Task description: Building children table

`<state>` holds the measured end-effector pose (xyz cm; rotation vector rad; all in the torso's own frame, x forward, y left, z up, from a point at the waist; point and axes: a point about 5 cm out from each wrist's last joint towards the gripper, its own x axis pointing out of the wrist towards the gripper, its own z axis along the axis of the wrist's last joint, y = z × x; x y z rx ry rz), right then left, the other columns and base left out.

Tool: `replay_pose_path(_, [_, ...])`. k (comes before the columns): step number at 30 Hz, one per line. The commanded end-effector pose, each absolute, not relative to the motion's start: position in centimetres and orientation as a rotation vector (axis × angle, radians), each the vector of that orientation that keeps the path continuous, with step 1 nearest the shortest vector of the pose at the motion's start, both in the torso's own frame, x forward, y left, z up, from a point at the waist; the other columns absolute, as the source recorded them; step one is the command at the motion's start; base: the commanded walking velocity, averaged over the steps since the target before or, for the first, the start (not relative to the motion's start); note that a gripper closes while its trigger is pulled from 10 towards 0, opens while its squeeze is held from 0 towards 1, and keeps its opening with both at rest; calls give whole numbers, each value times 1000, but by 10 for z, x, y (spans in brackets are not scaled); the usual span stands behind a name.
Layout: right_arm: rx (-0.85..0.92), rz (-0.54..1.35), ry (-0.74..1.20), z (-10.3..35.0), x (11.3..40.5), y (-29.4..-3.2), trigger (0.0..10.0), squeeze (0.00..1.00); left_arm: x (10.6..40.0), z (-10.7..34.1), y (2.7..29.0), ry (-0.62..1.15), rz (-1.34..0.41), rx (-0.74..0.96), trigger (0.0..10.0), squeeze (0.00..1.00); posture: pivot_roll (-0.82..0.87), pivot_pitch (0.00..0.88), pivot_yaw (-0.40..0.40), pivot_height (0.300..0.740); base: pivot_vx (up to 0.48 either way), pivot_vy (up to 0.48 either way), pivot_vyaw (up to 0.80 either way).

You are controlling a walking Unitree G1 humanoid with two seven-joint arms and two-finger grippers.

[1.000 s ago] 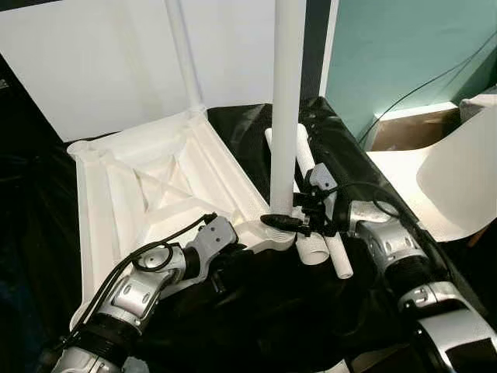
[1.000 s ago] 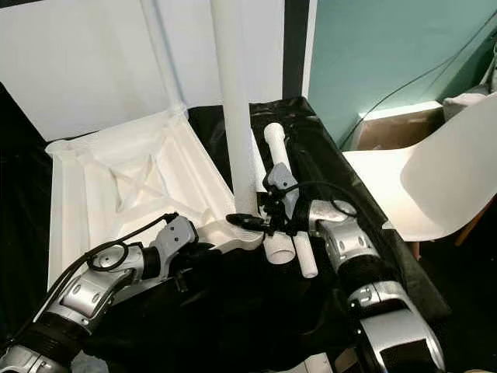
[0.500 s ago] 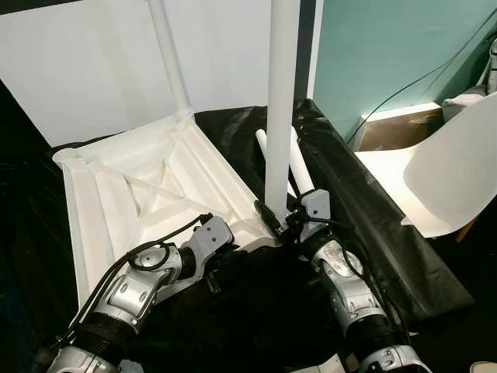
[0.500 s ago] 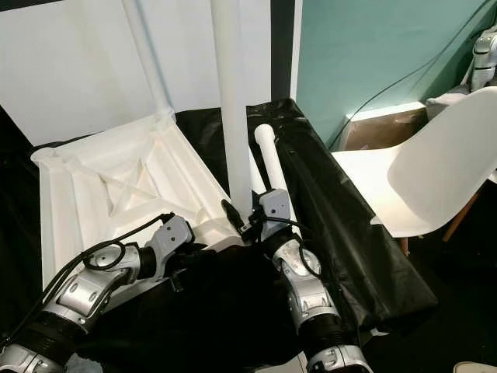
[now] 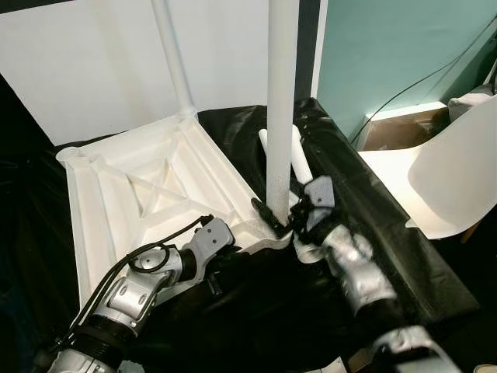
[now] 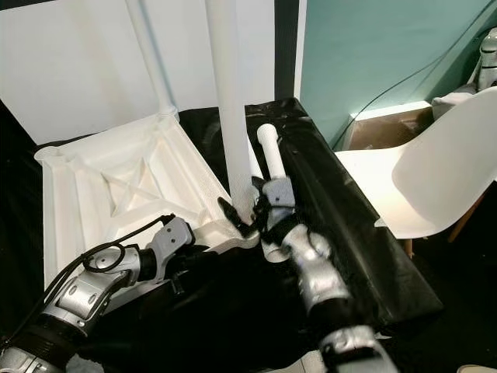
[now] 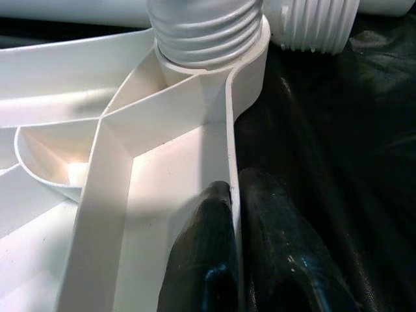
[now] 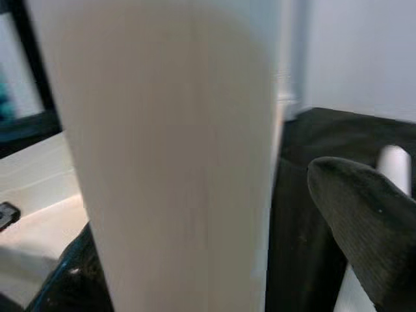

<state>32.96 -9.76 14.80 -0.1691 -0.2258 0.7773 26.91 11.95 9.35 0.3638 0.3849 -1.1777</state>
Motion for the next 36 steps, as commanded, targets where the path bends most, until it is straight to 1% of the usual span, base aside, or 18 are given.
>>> replay_pose_path(1, [-159, 817, -204, 152, 334, -105, 10000, 0, 247, 63, 116, 554, -1299, 316, 10000, 0, -27, 0, 61, 740, 0, 0, 0])
replay_pose_path(2, [-159, 817, -204, 152, 334, -105, 10000, 0, 247, 63, 116, 554, -1299, 316, 10000, 0, -27, 0, 61, 740, 0, 0, 0])
replay_pose_path(4, [-191, 907, -168, 153, 335, -107, 10000, 0, 247, 63, 115, 553, -1298, 315, 10000, 0, -29, 0, 61, 740, 0, 0, 0])
replay_pose_path(6, [-260, 1071, -84, 151, 332, -112, 10000, 0, 248, 62, 113, 553, -1294, 318, 10000, 0, -28, 0, 59, 740, 0, 0, 0])
replay_pose_path(8, [-291, 1118, -61, 150, 330, -114, 10000, 0, 248, 62, 113, 553, -1293, 318, 10000, 0, -26, 0, 58, 740, 0, 0, 0])
replay_pose_path(9, [-308, 1143, -37, 147, 330, -116, 6157, 0, 248, 62, 113, 552, -1290, 319, 10000, 0, -22, 0, 57, 740, 0, 0, 0])
replay_pose_path(10, [-308, 1143, -37, 147, 330, -116, 6157, 0, 248, 62, 113, 552, -1290, 319, 10000, 0, -22, 0, 57, 740, 0, 0, 0])
replay_pose_path(11, [-316, 1155, -23, 146, 330, -117, 2157, 0, 248, 62, 113, 551, -1288, 318, 10000, 0, -22, 0, 57, 740, 0, 0, 0])
replay_pose_path(12, [-311, 1164, 2, 145, 332, -119, 0, 0, 248, 62, 113, 550, -1286, 318, 10000, 0, -17, 0, 58, 740, 0, 0, 0])
replay_pose_path(20, [-236, 1176, 73, 146, 341, -133, 0, 0, 248, 63, 115, 551, -1279, 315, 10000, 0, -14, 0, 60, 740, 0, 0, 0])
replay_pose_path(24, [-220, 1173, 75, 145, 340, -133, 0, 0, 249, 63, 115, 550, -1277, 316, 10000, 0, -21, 0, 58, 740, 0, 0, 0])
replay_pose_path(26, [-174, 1137, 52, 138, 334, -126, 0, 0, 251, 65, 115, 544, -1275, 318, 10000, 0, -18, 0, 53, 740, 0, 0, 0])
replay_pose_path(27, [-126, 1057, 4, 130, 326, -114, 0, 0, 253, 66, 114, 539, -1272, 318, 10000, 0, -15, 0, 51, 740, 0, 0, 0])
replay_pose_path(29, [-90, 992, -30, 126, 320, -107, 0, 0, 254, 67, 113, 535, -1271, 319, 10000, 0, -13, 0, 50, 740, 0, 0, 0])
replay_pose_path(30, [-21, 836, -103, 122, 314, -99, 0, 0, 254, 67, 112, 532, -1267, 320, 10000, 0, -5, 0, 51, 740, 0, 0, 0])
replay_pose_path(31, [-21, 836, -103, 122, 314, -99, 0, 0, 254, 67, 112, 532, -1267, 320, 10000, 0, -5, 0, 51, 740, 0, 0, 0])
replay_pose_path(33, [88, 565, -199, 116, 300, -95, 0, 0, 254, 68, 111, 529, -1266, 321, 10000, 0, 7, 0, 62, 740, 0, 0, 0])
replay_pose_path(36, [110, 463, -246, 115, 293, -95, 0, 0, 253, 70, 110, 527, -1270, 320, 10000, 0, 4, 0, 75, 740, 0, 0, 0])
